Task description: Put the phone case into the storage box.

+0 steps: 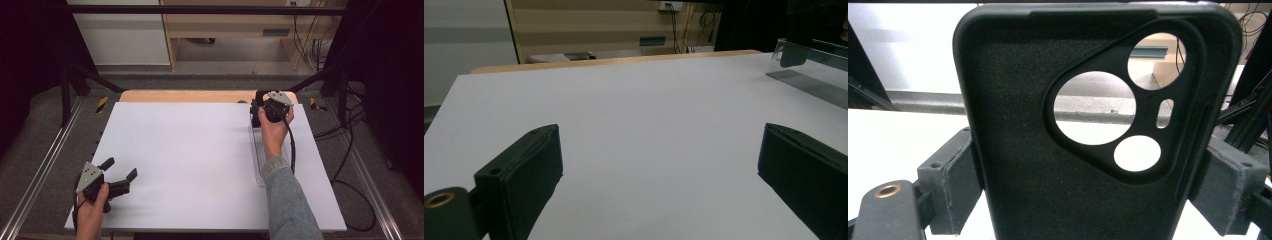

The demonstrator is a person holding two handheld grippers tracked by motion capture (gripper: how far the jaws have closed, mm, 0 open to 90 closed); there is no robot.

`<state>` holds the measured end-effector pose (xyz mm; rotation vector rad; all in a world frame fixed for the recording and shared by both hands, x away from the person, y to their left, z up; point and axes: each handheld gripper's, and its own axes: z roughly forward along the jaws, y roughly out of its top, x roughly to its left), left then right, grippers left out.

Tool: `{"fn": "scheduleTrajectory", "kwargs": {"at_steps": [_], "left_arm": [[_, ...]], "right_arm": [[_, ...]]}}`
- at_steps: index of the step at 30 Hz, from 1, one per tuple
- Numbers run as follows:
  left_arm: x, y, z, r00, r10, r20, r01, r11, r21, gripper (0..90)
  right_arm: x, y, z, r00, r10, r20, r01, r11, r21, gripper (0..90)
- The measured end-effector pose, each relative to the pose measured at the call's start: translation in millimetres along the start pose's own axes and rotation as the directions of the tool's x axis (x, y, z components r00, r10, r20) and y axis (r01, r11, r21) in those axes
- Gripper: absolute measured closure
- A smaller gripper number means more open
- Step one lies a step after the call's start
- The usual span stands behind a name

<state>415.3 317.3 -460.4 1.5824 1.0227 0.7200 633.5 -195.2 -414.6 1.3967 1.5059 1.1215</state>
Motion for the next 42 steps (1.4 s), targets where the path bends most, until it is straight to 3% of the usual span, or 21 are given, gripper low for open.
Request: {"fn": "scheduleTrajectory", "kwargs": {"at_steps": [42], "left_arm": [[-1.3, 0.1, 0.5, 0.9998, 0.017, 0.008, -0.017, 0.9999, 0.003, 4.5]], "right_arm": [[2.1, -7.7, 4.1, 0.9996, -0.01, -0.026, 0.011, 0.999, 0.033, 13.1]]}}
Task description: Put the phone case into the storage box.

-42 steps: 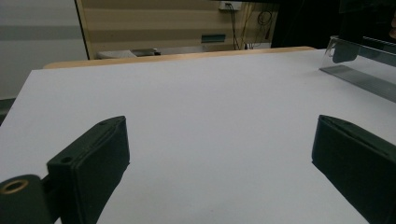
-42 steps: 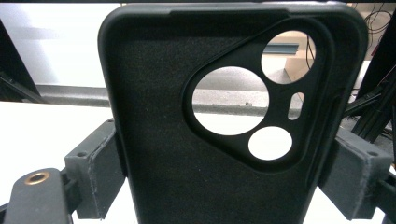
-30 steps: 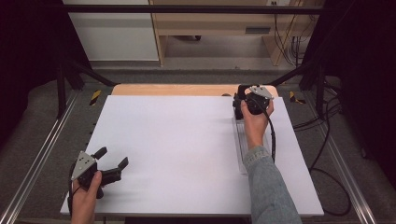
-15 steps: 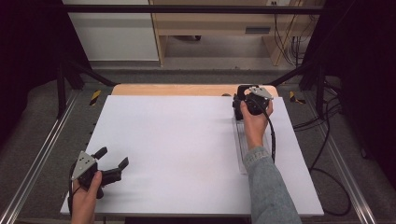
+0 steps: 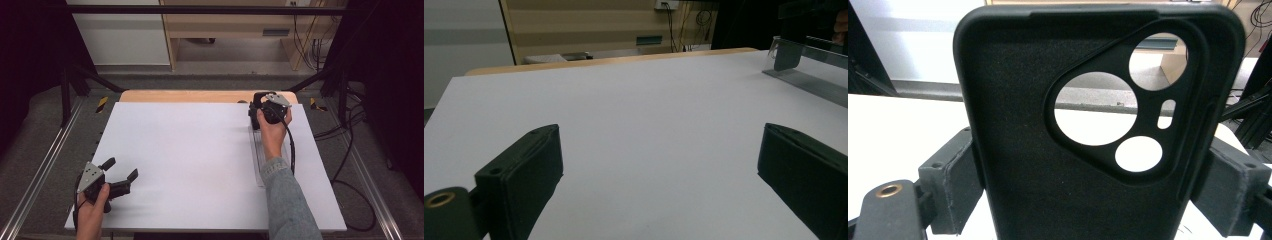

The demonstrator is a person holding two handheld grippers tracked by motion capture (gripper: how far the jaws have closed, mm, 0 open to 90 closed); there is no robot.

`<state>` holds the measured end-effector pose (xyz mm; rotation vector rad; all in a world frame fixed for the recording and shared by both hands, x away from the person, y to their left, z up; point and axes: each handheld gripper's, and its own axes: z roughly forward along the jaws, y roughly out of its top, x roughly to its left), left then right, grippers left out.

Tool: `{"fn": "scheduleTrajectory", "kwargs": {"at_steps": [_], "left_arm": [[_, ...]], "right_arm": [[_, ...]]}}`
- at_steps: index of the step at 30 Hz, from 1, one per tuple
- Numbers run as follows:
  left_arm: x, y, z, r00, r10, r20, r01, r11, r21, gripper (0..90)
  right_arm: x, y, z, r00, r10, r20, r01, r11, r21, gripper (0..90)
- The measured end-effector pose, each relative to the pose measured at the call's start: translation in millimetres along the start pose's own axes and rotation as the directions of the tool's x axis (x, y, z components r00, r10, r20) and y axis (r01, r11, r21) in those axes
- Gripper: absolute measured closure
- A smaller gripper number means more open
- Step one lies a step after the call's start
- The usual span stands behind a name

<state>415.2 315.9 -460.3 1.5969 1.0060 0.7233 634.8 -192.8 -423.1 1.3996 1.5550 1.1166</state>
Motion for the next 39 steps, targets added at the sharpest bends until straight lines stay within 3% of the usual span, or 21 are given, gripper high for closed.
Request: {"fn": "scheduleTrajectory", "kwargs": {"at_steps": [39], "left_arm": [[-2.7, -0.7, 2.3, 0.9998, 0.004, 0.019, -0.004, 0.9999, 0.011, 4.7]], "right_arm": [[-0.7, -5.3, 0.7, 0.9999, -0.013, 0.006, 0.013, 0.999, 0.029, 10.1]]}}
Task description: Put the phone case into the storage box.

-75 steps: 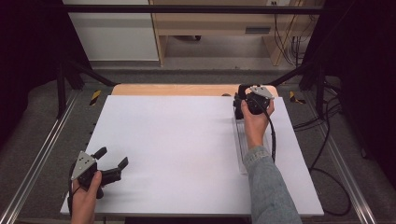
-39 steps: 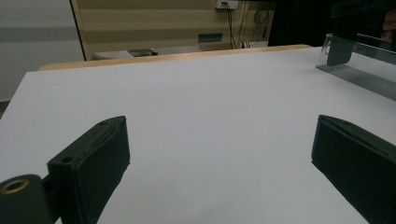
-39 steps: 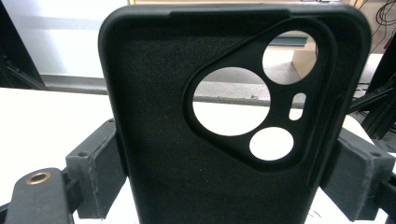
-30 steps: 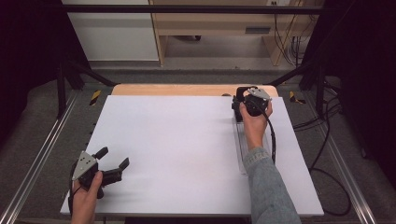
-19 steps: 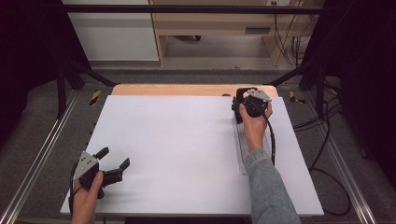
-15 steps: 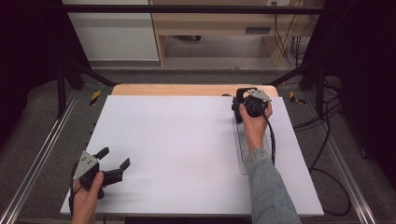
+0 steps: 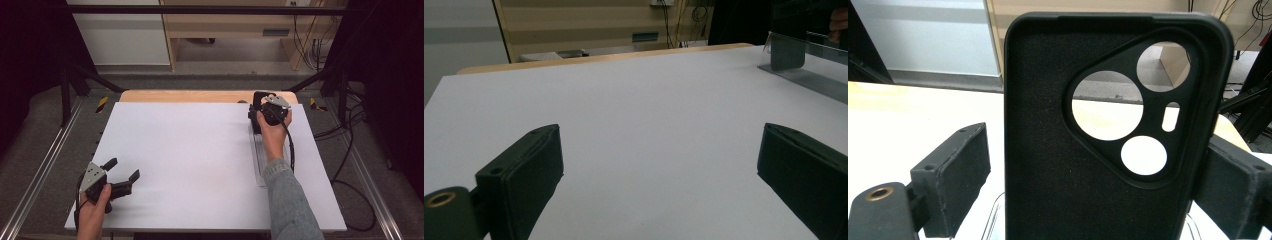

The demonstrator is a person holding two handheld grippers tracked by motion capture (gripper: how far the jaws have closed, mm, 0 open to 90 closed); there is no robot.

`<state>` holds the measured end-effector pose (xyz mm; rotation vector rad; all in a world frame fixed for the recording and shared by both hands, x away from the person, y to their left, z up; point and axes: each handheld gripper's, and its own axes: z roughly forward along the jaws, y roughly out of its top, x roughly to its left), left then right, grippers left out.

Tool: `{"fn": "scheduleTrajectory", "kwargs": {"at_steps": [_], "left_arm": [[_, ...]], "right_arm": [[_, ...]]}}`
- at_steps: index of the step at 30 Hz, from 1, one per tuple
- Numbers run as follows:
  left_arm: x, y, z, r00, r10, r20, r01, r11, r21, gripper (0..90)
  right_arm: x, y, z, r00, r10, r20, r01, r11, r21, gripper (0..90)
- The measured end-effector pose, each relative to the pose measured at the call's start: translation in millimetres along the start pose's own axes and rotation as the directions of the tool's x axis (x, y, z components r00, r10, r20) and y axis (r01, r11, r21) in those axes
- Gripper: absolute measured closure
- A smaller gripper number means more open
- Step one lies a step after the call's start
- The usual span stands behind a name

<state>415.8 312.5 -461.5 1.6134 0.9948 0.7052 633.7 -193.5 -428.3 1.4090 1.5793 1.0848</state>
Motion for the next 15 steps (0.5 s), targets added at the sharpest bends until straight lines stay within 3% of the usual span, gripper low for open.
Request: {"fn": "scheduleTrajectory", "kwargs": {"at_steps": [15], "left_arm": [[-0.2, 0.3, -0.1, 1.0, 0.003, 0.001, -0.003, 1.0, 0.0, 4.7]], "right_arm": [[-2.0, 2.7, -2.5, 0.9998, 0.005, 0.018, -0.005, 1.0, -0.004, 7.8]]}}
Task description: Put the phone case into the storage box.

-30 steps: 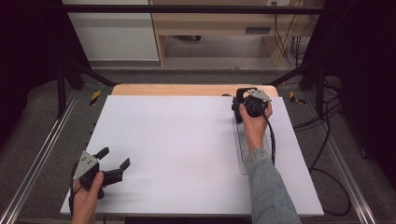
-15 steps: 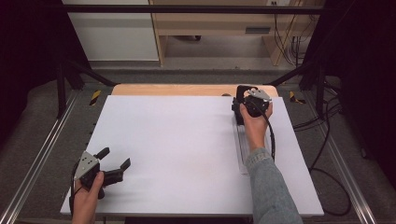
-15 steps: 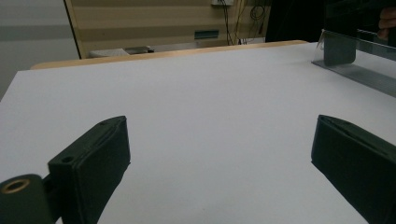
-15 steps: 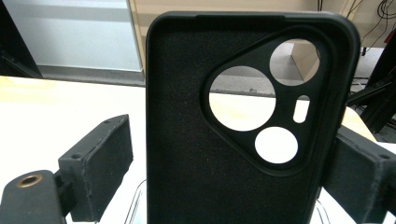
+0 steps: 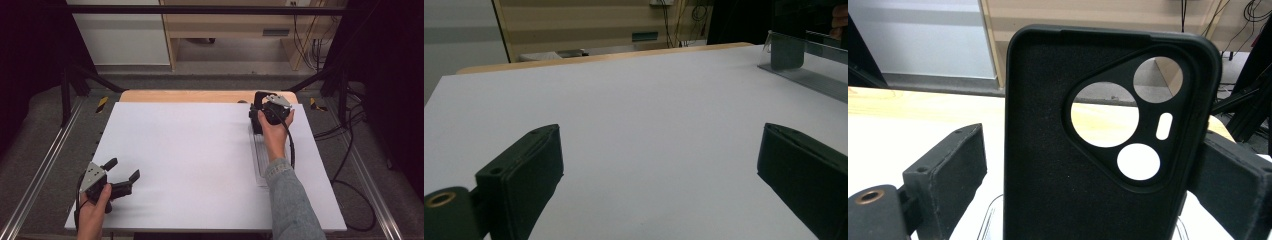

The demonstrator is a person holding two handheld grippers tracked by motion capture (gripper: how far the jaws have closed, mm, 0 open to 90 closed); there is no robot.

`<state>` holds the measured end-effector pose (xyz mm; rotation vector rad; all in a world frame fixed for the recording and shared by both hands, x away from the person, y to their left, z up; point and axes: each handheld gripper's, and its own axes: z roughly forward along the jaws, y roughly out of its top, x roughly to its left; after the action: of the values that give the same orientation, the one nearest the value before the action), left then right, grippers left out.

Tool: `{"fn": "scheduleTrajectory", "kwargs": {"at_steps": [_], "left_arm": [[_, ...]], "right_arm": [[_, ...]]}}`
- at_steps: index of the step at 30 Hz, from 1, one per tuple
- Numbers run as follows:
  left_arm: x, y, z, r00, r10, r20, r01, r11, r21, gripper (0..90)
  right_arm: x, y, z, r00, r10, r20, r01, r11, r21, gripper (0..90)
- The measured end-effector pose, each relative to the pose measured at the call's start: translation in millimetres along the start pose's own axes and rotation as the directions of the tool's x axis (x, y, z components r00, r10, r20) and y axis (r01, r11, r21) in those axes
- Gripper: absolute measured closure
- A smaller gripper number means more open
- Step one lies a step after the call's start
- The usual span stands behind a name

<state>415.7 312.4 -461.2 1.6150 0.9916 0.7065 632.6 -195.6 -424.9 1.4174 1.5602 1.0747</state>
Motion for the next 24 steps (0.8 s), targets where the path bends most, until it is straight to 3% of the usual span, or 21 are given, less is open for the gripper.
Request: {"fn": "scheduleTrajectory", "kwargs": {"at_steps": [24], "left_arm": [[0.7, 0.1, -0.7, 1.0, 0.003, -0.006, -0.003, 1.0, 0.0, 4.7]], "right_arm": [[-2.4, 5.6, -4.5, 0.9997, 0.017, 0.02, -0.016, 0.999, -0.031, 7.8]]}}
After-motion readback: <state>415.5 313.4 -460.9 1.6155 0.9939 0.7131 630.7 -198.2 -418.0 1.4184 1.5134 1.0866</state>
